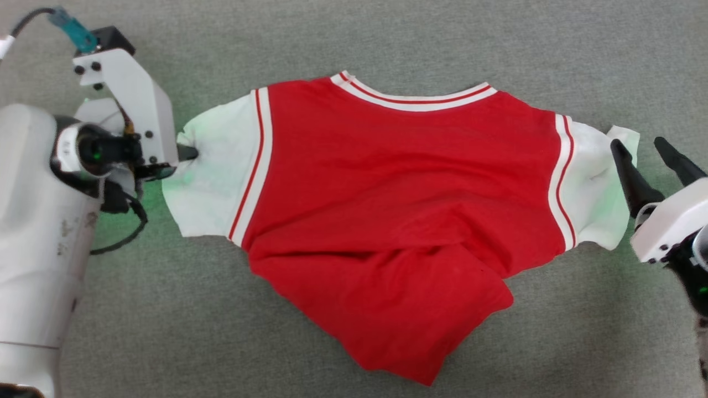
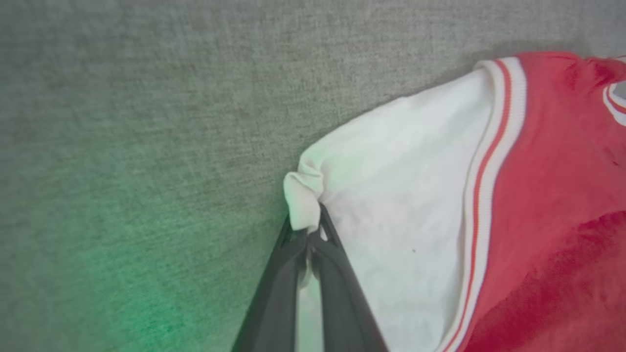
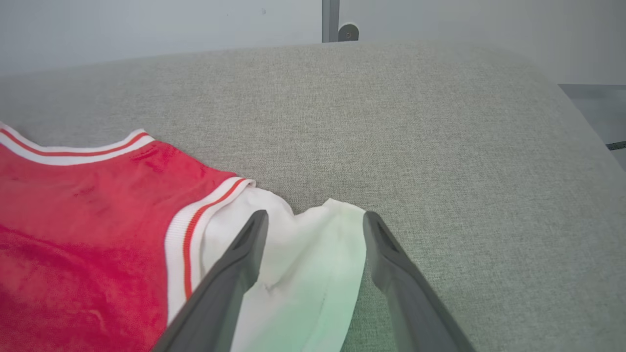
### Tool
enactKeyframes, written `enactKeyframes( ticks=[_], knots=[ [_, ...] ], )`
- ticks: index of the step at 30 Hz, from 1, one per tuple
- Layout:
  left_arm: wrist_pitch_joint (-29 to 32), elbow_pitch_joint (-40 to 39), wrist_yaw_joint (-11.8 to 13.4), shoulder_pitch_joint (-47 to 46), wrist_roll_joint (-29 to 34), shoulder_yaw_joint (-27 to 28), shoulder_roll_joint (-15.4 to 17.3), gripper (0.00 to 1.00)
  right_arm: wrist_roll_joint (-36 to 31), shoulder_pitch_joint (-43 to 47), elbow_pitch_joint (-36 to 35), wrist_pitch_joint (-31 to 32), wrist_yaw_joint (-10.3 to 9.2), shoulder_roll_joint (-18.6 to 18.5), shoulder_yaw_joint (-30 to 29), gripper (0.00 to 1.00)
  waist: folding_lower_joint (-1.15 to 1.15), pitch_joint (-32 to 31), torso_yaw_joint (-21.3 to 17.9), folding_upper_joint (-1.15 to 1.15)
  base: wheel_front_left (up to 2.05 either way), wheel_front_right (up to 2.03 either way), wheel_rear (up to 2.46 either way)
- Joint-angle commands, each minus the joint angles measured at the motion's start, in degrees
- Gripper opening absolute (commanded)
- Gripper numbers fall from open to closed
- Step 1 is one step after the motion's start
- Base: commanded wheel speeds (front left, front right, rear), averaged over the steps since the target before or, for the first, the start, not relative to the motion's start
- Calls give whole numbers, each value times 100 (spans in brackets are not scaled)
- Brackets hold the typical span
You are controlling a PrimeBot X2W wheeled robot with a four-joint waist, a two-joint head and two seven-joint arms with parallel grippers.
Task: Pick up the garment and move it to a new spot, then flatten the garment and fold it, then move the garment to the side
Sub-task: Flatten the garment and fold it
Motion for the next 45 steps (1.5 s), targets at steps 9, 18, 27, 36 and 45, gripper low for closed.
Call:
enactKeyframes(
  ticks=[9,18,27,36,45],
  knots=[
    [21,95,-138,411,-85,-332,-501,0,291,-641,332,1855,-8,-388,-255,100,0,64,325,0,0,0,0],
    [-108,230,-256,297,-105,-349,-608,0,279,-1115,1146,2984,-8,-311,-451,100,0,226,550,0,0,0,0],
    [-222,495,-338,162,-73,-374,-627,0,99,-1444,2340,4537,-4,-83,-434,0,0,241,628,0,0,0,0],
    [-465,733,-484,-105,51,-404,-605,0,-106,-2138,2391,4572,-3,-51,-768,0,0,-123,695,0,0,0,0],
    [-729,894,-533,-765,221,-429,-658,0,-250,-2839,2283,4324,-3,101,-904,0,0,-812,786,0,0,0,0]
  ],
)
